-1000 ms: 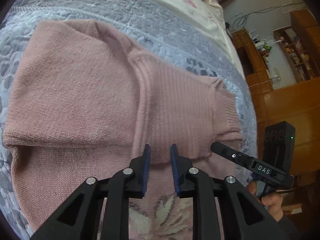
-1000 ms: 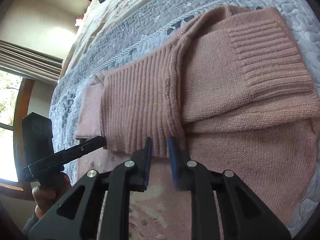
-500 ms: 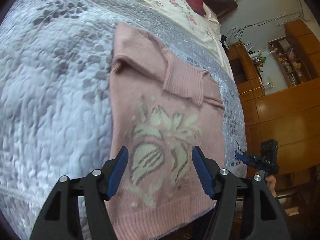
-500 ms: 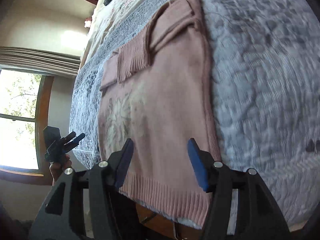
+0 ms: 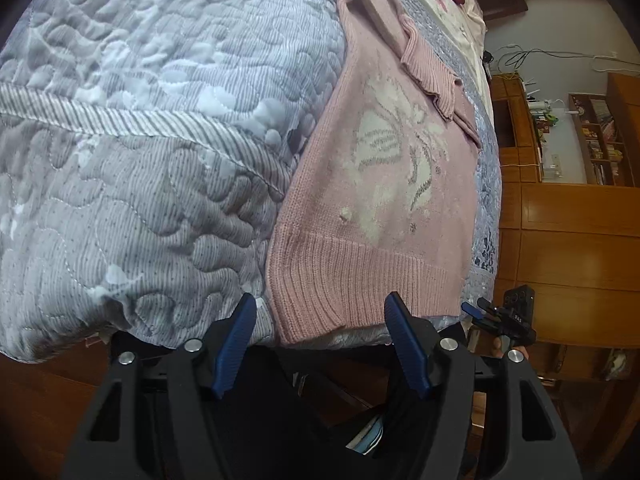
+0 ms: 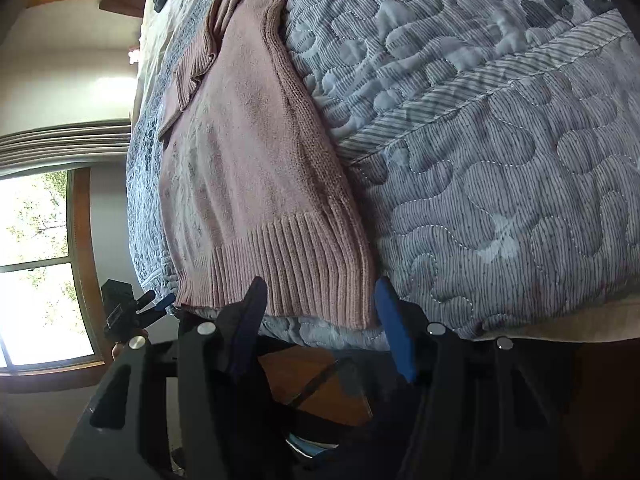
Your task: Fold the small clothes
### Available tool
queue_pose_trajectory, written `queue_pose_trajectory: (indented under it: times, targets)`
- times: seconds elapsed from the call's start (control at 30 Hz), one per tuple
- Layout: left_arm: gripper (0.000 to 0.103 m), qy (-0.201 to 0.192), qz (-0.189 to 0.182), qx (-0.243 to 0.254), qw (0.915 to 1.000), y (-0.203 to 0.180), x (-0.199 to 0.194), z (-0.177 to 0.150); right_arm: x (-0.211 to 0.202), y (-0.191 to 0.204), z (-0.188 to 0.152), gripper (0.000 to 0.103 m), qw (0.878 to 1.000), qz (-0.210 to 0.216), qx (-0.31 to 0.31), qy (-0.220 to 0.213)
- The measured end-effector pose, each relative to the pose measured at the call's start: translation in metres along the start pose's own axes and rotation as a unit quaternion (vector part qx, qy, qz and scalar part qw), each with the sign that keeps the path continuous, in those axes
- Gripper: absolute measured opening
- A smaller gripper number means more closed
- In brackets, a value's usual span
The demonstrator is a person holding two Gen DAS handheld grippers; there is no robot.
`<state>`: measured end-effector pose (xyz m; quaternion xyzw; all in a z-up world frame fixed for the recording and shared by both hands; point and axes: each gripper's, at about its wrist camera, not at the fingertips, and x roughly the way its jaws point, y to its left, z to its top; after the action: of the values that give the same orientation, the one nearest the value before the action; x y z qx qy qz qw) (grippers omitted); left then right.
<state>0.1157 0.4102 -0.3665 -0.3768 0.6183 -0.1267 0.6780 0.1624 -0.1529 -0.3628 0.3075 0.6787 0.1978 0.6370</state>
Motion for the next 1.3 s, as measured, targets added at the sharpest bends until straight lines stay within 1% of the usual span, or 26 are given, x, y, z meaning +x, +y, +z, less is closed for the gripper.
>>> queue_pose_trajectory:
  times: [0.07,0.17,0.3,0.33,0.37,0.47,0.5,0.53,0.57,0.6,0.63,0.67,0.7,0.8,0.97,1.1,1.3]
  targets:
    - [0.067,0.012,0.01,-0.007,0.9998,0.003,0.01,0.002,0.007,-0.003,0.005,0.058,1.0,-0.013,0.01,0.005]
    - [0.067,0.027,-0.001,-0.016,0.9995,0.004,0.026,0.005,0.016,-0.007,0.007,0.056,0.999,-0.025,0.021,0.01]
    - [0.063,0.03,-0.031,-0.035,0.9985,0.007,0.037,0.005,0.02,-0.006,0.011,0.057,0.999,-0.02,0.027,0.017]
    - [0.05,0.035,-0.029,-0.038,0.9982,0.009,0.04,0.005,0.019,-0.007,0.01,0.057,0.999,-0.016,0.029,0.019]
    - [0.034,0.04,-0.028,-0.042,0.998,0.012,0.042,0.004,0.019,-0.007,0.01,0.057,0.999,-0.011,0.031,0.021]
    - [0.02,0.038,-0.032,-0.046,0.9977,0.016,0.041,0.0,0.017,-0.012,0.008,0.056,0.999,0.003,0.027,0.035]
    - [0.018,0.038,-0.036,-0.047,0.9975,0.017,0.041,-0.001,0.017,-0.012,0.006,0.056,0.999,0.001,0.022,0.037]
    - [0.014,0.038,-0.036,-0.047,0.9975,0.017,0.04,-0.002,0.017,-0.012,0.005,0.054,0.999,0.0,0.02,0.038]
    - [0.012,0.038,-0.035,-0.048,0.9975,0.018,0.04,-0.002,0.017,-0.013,0.004,0.047,0.999,0.0,0.021,0.038]
    - [0.012,0.035,-0.036,-0.049,0.9976,0.018,0.038,-0.002,0.016,-0.014,0.004,0.034,0.999,0.003,0.023,0.038]
    - [0.01,0.03,-0.038,-0.05,0.9976,0.018,0.036,-0.002,0.016,-0.015,0.003,0.026,0.999,0.009,0.022,0.04]
    - [0.01,0.024,-0.043,-0.051,0.9975,0.018,0.033,-0.003,0.014,-0.015,0.001,0.011,0.999,0.009,0.018,0.037]
    - [0.01,0.018,-0.05,-0.05,0.9973,0.016,0.029,-0.003,0.012,-0.015,-0.001,0.01,0.999,0.011,0.013,0.033]
    - [0.009,-0.001,-0.072,-0.042,0.9965,0.004,0.017,-0.006,-0.001,-0.008,-0.007,0.009,0.999,0.032,0.004,0.013]
    - [0.009,-0.044,-0.121,-0.034,0.9911,-0.018,-0.018,-0.008,-0.041,0.014,-0.008,0.008,0.995,0.093,-0.003,-0.032]
    - [0.008,-0.074,-0.151,-0.025,0.9854,-0.04,-0.043,0.0,-0.069,0.036,0.002,0.008,0.991,0.124,-0.016,-0.057]
    - [0.008,-0.101,-0.178,-0.02,0.9787,-0.069,-0.068,0.023,-0.097,0.072,0.027,0.008,0.983,0.16,-0.032,-0.079]
